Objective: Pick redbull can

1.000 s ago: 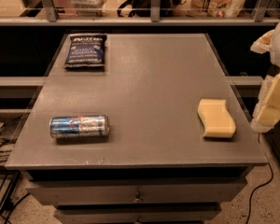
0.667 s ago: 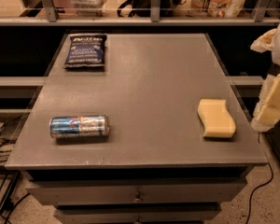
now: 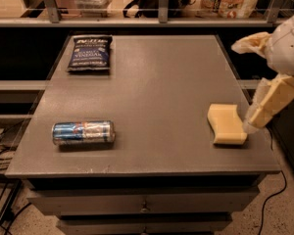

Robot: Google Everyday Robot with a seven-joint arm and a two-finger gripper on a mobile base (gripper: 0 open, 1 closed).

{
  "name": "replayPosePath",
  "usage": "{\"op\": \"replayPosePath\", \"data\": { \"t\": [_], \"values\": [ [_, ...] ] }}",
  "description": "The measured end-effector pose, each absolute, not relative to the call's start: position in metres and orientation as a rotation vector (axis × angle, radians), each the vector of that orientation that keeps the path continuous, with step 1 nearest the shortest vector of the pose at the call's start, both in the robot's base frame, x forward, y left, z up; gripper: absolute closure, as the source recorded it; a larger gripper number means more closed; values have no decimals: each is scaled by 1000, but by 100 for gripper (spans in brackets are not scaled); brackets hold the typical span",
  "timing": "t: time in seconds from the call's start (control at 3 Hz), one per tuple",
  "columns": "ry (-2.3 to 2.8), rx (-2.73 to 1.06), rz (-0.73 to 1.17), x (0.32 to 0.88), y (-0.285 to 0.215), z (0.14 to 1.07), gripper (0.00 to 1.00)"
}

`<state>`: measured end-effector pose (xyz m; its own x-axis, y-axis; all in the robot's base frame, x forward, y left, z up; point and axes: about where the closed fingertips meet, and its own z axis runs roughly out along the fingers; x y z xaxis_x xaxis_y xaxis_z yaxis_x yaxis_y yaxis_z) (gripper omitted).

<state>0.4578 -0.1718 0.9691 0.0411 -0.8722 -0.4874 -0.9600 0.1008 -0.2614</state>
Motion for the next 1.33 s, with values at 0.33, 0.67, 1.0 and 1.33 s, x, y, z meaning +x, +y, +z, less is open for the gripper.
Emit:
{"op": "replayPosePath", "data": {
  "t": [0.33,0.67,1.0,1.33],
  "values": [
    [1603,-1812,394,460,-111,977,0],
    [1605,-1813,391,460,-111,977,0],
    [1555,-1854,458,458,-86,967,0],
    [1476,-1921,521,460,-50,952,0]
  ]
}}
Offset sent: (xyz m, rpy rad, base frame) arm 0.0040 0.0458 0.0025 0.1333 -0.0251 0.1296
